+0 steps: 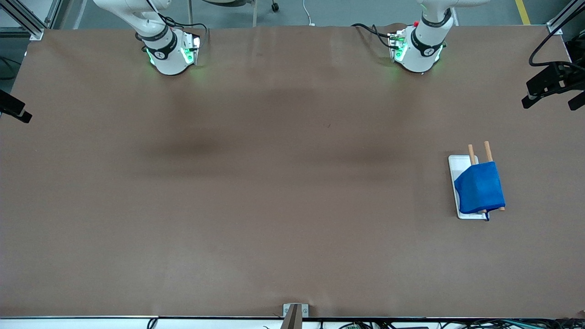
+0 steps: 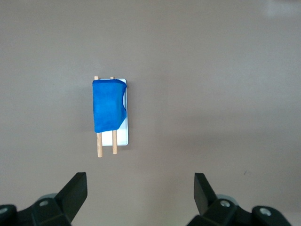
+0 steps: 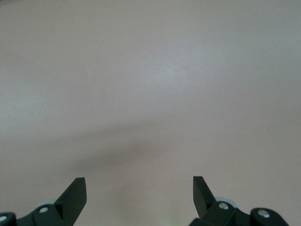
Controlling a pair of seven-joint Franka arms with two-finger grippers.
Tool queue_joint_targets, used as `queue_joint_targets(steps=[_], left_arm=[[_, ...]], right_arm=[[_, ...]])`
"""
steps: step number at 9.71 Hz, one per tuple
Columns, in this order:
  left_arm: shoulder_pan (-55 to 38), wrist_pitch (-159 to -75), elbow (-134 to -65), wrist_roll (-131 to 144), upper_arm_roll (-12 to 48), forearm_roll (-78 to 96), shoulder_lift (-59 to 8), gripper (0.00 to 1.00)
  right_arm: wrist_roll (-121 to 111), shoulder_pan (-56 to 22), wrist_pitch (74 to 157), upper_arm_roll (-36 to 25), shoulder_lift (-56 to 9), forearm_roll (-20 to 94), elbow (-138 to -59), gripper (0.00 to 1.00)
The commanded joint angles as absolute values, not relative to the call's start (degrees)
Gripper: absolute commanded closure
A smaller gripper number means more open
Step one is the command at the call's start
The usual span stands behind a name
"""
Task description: Right arm passes towel to left arm to hang
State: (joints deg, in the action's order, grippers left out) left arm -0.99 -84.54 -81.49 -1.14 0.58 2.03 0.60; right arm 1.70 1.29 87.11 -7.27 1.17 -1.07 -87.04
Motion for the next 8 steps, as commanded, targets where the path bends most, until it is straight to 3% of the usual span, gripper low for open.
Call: queue_joint_targets(steps=[1, 8], left_arm=[[-1.23, -85.25, -84.11, -0.96, 0.35, 0.44, 0.88, 0.00], [-0.44, -85.17, -85.25, -0.26, 0.70, 0.53, 1.23, 0.00]], right_arm=[[2.81, 1.41, 86.92, -6.77, 2.20, -1.85, -87.80, 0.00], [2.37, 1.41, 86.84, -6.85, 2.20, -1.85, -87.89, 0.00]])
